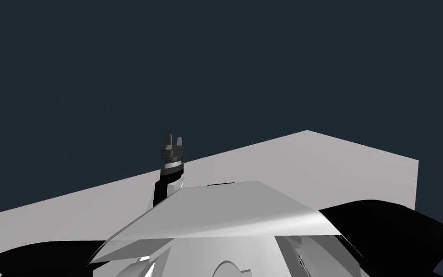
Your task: Push the door open
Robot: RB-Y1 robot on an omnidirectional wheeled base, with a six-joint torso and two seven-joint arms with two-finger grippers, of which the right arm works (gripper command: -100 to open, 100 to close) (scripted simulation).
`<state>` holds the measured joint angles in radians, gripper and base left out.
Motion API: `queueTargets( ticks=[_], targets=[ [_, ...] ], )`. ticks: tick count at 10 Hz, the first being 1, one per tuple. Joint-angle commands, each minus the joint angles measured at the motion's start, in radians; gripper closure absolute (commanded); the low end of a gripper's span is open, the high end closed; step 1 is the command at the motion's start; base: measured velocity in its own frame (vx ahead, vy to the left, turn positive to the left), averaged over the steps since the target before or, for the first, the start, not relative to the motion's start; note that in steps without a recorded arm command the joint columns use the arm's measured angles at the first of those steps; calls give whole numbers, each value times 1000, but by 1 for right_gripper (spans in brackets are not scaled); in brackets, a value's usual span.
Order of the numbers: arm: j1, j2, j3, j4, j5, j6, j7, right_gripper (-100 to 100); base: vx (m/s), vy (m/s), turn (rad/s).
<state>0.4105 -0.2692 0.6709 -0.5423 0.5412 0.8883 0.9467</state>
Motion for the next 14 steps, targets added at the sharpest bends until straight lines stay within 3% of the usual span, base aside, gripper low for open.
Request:
queueTargets(
  ticks=[1, 2, 4, 11, 13, 14],
  targets=[
    [14, -13, -2, -40, -8, 24, 24, -100, -10, 3, 27],
    [13, -16, 7, -17, -1, 42, 39, -100, -16, -4, -301],
    [13, -16, 7, -17, -1, 42, 39, -100, -14, 9, -65],
    [8, -31, 52, 92, 31, 130, 112, -100, -32, 6, -280],
    [8, -31, 52, 92, 31, 130, 112, -100, -16, 5, -49],
    [7, -33, 60, 112, 36, 146, 124, -100, -10, -5, -230]
  ],
)
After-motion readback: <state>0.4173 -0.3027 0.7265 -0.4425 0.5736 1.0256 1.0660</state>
